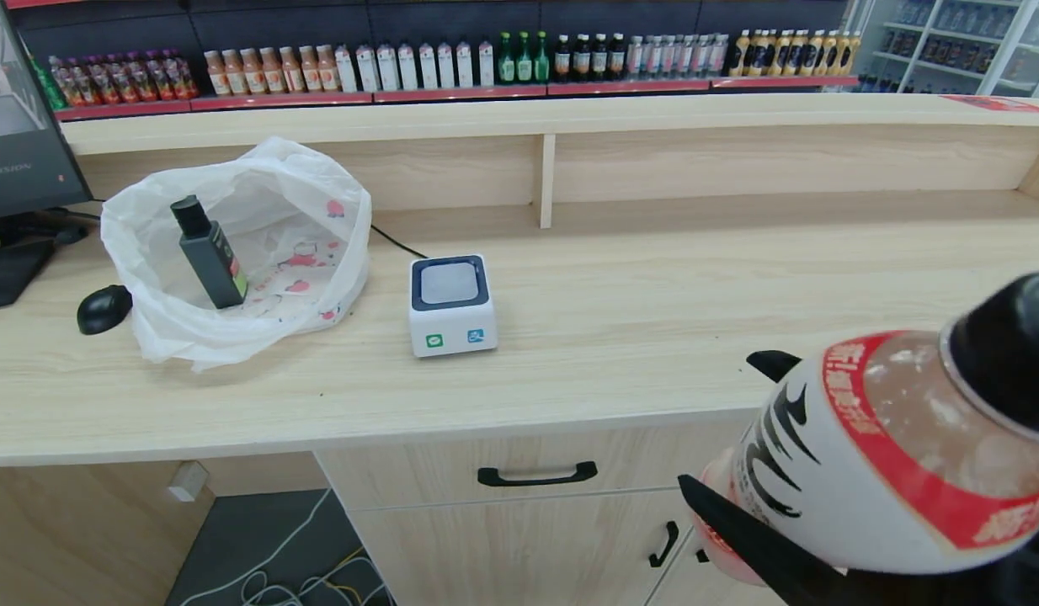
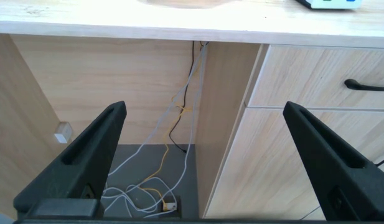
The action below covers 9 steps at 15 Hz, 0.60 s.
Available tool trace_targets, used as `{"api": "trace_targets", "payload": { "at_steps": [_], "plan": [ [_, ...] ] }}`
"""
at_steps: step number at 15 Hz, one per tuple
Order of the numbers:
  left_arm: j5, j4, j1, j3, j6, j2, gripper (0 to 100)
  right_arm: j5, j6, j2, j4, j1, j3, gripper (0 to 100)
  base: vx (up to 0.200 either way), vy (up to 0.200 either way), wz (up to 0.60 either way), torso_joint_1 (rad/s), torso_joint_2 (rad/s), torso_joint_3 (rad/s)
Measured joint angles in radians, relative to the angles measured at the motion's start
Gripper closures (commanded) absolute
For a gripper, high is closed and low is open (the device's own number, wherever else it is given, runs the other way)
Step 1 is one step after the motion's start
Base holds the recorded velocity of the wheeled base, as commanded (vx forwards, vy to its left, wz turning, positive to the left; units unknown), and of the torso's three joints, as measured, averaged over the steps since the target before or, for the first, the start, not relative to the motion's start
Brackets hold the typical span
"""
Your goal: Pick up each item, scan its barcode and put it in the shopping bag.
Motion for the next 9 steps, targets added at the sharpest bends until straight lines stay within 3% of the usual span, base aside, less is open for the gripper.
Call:
{"api": "trace_targets", "payload": {
  "at_steps": [3,7,9],
  "plan": [
    [0.000,0.000,0.000,0.000,0.000,0.000,0,0.073,0.151,-0.004,0.088,-0.054,-0.090,100,0.000,0.000,0.00,0.000,0.00,0.000],
    [0.000,0.000,0.000,0.000,0.000,0.000,0,0.103,0.526,-0.024,0.119,-0.284,-0.165,100,0.000,0.000,0.00,0.000,0.00,0.000],
    [0.000,0.000,0.000,0.000,0.000,0.000,0,0.092,0.611,-0.033,0.127,-0.362,-0.166,100,0.000,0.000,0.00,0.000,0.00,0.000]
  ]
}}
